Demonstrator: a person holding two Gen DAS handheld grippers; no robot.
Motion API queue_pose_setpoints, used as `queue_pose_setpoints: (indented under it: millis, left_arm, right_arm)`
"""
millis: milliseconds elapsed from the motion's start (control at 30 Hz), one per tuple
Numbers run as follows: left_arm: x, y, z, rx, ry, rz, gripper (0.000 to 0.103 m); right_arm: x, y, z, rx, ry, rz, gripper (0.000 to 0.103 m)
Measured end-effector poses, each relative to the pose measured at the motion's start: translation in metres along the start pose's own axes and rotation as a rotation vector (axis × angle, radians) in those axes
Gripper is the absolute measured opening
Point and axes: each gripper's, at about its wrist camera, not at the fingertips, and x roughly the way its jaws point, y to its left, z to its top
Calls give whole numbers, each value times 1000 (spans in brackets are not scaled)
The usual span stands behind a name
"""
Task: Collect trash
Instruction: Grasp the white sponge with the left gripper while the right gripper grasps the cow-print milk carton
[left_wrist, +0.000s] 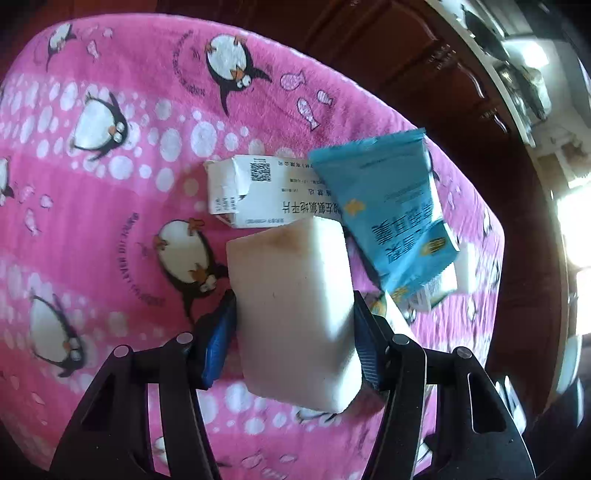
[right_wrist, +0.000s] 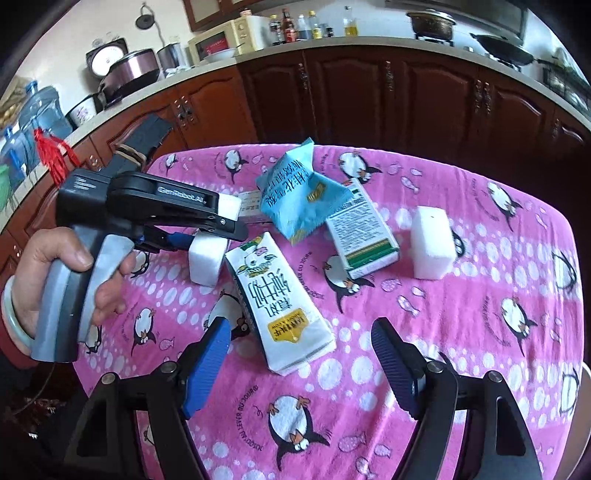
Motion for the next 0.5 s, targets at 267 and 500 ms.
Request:
queue_pose_setpoints:
  millis: [267,500]
  left_arm:
    - [-49,8,-20,107,-65,65,57]
    - [-59,-12,-47,221,-149,176,57]
  right_arm:
    - [43,20,19,-108,74,8,76]
    - [84,36,28,-188,162,-40,60]
